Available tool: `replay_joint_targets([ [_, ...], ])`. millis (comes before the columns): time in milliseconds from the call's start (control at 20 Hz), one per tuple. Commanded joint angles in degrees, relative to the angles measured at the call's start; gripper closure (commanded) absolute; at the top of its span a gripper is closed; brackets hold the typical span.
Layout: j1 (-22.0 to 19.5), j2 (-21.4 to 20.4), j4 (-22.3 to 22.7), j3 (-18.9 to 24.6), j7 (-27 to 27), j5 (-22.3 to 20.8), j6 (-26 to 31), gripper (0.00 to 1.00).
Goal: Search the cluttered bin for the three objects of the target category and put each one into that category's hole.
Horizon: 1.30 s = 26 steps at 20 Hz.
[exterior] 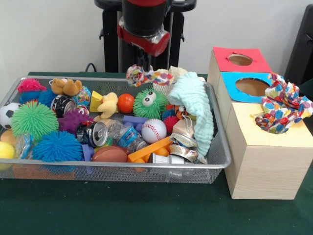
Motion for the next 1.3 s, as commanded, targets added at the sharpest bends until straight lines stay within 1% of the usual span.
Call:
replay_joint_targets([
  [50,-0.49,0.15,-1.03,3.30,6.47,2.27,3.80,1.00],
  [200,-0.67,-0.94,1.18,4.69,5.69,3.35,1.22,1.00],
  [350,-1.89,-0.18,2.52,7.56,4.26,5.32,-3.31,1.00],
  [400,-2.32,0.37,3.01,9.09,4.10,6.73,-5.40,1.00],
  [450,-2.13,0.59,3.13,9.70,4.41,7.42,-6.40,1.00],
  [600,-0.28,1.21,1.46,9.73,6.56,8.37,-6.31,1.00],
  [750,1.10,2.22,-0.19,10.02,8.64,10.28,-5.86,1.00],
  [850,1.82,3.41,-2.31,9.98,9.68,11.21,-5.10,1.00],
  [900,1.63,3.92,-3.85,9.88,9.64,11.52,-3.93,1.00],
  [1000,1.34,4.33,-5.42,10.07,9.53,12.49,-2.60,1.00],
  [1100,1.51,4.12,-4.84,10.78,9.70,14.12,-2.85,1.00],
  [1300,2.94,3.02,-5.18,10.79,11.34,16.12,-1.05,1.00],
])
